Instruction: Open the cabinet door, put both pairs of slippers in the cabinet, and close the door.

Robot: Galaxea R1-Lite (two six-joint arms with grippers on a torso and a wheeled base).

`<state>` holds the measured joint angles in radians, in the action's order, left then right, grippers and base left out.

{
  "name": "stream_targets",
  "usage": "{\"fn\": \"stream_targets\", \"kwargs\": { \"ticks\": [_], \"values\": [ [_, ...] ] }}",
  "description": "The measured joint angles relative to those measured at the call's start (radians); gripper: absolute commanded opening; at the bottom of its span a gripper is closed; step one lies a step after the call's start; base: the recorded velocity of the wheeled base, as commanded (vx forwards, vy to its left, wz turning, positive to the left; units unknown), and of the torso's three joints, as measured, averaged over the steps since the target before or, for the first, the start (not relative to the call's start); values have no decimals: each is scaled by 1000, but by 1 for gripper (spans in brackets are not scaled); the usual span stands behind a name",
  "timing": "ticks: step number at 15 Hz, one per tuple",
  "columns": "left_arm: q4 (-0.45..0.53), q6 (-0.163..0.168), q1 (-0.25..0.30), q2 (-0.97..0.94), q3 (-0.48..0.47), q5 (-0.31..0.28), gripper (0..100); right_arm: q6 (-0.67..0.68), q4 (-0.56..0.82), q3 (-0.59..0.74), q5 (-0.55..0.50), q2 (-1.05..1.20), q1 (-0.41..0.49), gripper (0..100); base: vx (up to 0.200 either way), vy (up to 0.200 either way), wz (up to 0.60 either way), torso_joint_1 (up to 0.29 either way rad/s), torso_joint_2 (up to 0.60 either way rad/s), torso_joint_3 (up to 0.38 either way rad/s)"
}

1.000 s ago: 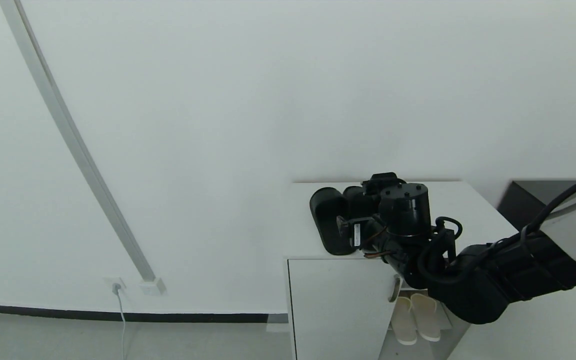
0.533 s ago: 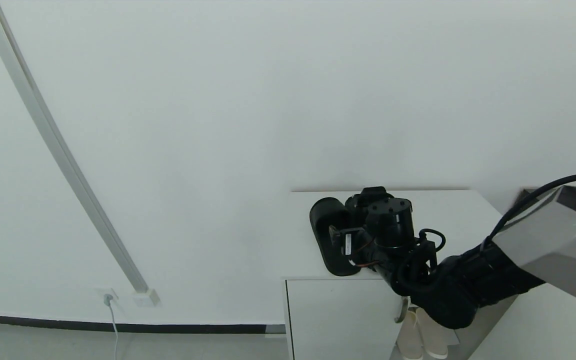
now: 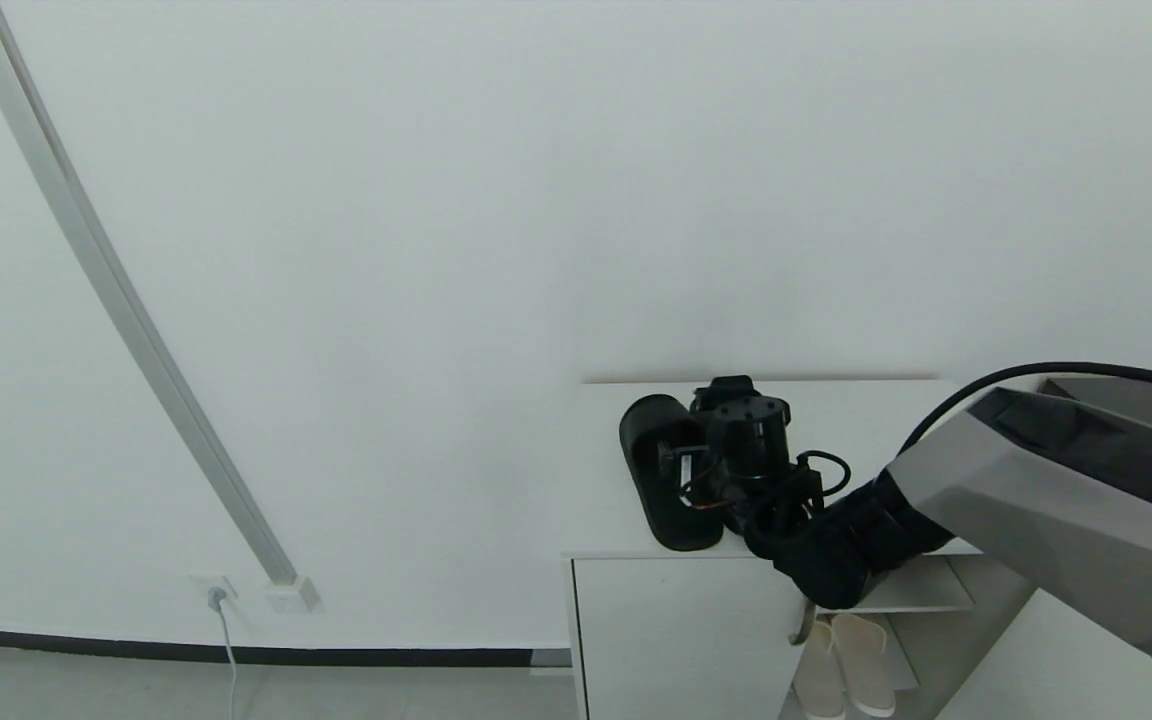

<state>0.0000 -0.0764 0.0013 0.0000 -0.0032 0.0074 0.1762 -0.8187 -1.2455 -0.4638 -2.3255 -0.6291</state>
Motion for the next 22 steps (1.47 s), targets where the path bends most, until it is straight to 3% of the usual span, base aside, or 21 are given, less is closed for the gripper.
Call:
{"fn": "stream_targets", "kwargs": {
  "ticks": [8, 9, 18, 22],
  "values": [
    [0, 0, -1, 0, 0, 0, 0, -40, 14, -124, 1, -82, 36, 100, 0, 0, 0, 0, 0, 0],
    [0, 0, -1, 0, 0, 0, 0, -40, 23, -134, 1, -87, 37, 0, 0, 0, 0, 0, 0, 0],
    [0, 0, 0, 0, 0, 0, 0, -40, 30, -144, 0, -87, 37, 0, 0, 0, 0, 0, 0, 0],
    [0, 0, 0, 0, 0, 0, 0, -44, 33, -51, 38, 13, 13, 0, 0, 0, 0, 0, 0, 0]
  ]
}}
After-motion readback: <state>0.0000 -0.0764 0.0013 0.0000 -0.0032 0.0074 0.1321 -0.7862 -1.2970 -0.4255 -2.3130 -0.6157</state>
